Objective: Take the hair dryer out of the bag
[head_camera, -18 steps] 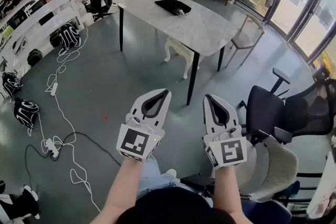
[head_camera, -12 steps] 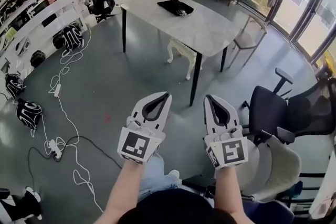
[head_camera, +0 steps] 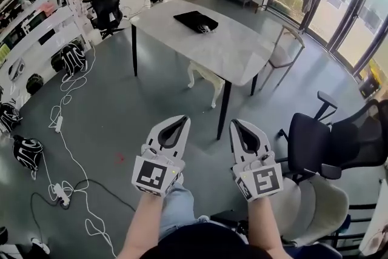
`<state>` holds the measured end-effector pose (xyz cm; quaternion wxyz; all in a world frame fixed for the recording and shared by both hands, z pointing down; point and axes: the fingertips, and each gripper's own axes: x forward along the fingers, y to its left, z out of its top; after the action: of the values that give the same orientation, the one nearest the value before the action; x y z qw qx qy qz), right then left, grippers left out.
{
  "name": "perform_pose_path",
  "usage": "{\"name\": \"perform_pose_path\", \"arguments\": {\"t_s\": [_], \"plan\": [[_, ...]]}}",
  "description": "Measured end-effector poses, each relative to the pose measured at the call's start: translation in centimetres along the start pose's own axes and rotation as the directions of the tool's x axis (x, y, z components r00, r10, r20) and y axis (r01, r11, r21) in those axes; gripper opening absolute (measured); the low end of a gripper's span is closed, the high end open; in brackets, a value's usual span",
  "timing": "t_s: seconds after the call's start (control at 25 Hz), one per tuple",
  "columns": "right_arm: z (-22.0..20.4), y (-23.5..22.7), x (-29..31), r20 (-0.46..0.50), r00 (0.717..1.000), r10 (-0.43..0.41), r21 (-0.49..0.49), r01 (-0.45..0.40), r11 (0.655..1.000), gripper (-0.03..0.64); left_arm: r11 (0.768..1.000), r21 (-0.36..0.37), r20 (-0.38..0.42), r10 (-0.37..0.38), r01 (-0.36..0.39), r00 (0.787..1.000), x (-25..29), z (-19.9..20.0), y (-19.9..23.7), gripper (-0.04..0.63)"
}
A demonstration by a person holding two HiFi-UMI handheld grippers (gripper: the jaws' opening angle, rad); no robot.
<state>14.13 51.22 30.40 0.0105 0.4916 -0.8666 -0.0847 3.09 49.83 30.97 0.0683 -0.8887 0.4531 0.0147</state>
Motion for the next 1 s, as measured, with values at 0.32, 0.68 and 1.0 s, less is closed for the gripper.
{"name": "perform_pose_path", "arguments": {"t_s": [0.32, 0.68, 1.0], "plan": [[0.0, -1.9, 13.7, 0.016, 1.0, -0.002, -0.015, 0.002, 1.0, 0.023, 1.0, 0.021, 0.015, -0.014, 0.014, 1.0, 7.4, -0.7, 12.0, 0.011], [-1.9, -4.4, 24.1, 0.002, 0.999, -0.05, -0.005, 0.05, 0.999, 0.023, 0.998, 0.016, 0.006, -0.056, 0.056, 0.998, 14.2, -3.0, 20.8, 0.011], [-5.4, -8.9, 31.4, -0.044, 0.998, -0.051, 0.017, 0.051, 0.999, 0.023, 0.999, -0.015, -0.025, -0.044, 0.044, 0.999, 20.7, -6.2, 26.0, 0.011]]}}
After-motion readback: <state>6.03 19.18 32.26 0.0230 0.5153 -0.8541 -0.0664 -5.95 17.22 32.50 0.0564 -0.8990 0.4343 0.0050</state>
